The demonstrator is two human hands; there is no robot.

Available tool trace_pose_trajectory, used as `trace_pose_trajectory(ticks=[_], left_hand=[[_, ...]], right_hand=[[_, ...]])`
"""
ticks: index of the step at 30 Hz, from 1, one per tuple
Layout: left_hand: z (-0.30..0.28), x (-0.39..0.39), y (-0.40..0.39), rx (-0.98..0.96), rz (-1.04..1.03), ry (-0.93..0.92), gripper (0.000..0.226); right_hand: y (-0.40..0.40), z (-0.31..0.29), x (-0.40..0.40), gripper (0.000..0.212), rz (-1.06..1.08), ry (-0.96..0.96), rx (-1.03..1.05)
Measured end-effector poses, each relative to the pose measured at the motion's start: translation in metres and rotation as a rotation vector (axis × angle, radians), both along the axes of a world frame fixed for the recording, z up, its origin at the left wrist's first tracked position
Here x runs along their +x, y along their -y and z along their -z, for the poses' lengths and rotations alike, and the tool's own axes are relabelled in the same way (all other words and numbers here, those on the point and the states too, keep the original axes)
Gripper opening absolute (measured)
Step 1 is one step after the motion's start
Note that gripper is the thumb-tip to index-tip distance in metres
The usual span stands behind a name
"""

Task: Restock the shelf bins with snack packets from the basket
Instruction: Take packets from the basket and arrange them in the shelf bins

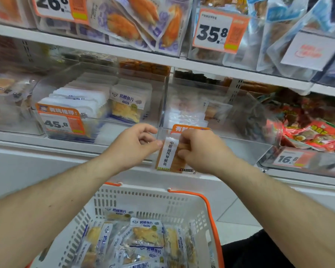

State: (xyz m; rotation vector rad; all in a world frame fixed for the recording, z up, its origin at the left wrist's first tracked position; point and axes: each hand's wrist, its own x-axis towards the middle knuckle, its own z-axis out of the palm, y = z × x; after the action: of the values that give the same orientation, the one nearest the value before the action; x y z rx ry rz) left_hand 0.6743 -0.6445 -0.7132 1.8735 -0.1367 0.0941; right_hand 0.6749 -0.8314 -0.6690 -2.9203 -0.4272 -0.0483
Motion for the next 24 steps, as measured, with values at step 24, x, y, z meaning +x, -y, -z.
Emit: trace_pose_trajectory(ticks=[24], left_hand=[[-0.012,0.106,0.079,0.440,-0.364,0.292,0.046]], right_hand=[[0.119,0.000,0.180,0.022,0.546,0.229,-0.162]])
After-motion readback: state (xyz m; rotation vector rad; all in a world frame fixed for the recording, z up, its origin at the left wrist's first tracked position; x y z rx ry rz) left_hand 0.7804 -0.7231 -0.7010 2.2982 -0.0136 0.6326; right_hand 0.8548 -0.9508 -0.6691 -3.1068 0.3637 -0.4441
